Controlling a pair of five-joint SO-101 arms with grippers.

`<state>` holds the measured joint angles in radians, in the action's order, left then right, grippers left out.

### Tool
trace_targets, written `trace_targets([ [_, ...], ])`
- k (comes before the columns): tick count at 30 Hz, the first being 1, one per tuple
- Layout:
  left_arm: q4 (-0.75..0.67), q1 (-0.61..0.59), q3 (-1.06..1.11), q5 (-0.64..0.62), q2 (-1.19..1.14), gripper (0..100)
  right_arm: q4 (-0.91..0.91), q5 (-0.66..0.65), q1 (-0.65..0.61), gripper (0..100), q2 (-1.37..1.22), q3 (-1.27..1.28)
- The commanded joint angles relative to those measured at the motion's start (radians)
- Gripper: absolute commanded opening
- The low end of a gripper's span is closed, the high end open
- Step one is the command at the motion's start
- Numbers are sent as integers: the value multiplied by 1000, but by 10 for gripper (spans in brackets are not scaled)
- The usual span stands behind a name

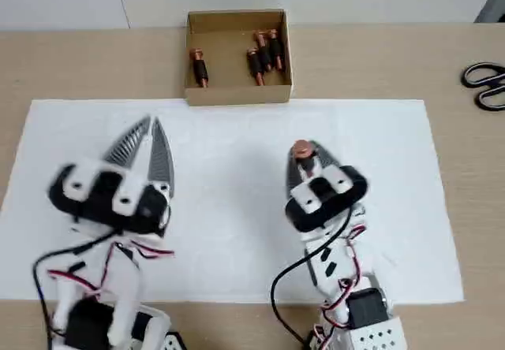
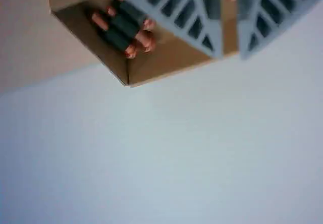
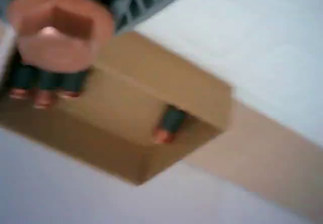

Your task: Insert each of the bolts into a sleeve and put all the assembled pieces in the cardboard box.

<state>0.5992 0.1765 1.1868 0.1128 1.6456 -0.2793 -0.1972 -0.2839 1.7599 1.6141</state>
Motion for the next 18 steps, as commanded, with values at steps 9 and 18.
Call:
trace_targets([
  [9,-126,-209,228,-3,157,7,12,-2,179,4,-753,-680],
  [18,-203,-253,237,-118,157,6,423,-9,93,4,-1409,-1033],
])
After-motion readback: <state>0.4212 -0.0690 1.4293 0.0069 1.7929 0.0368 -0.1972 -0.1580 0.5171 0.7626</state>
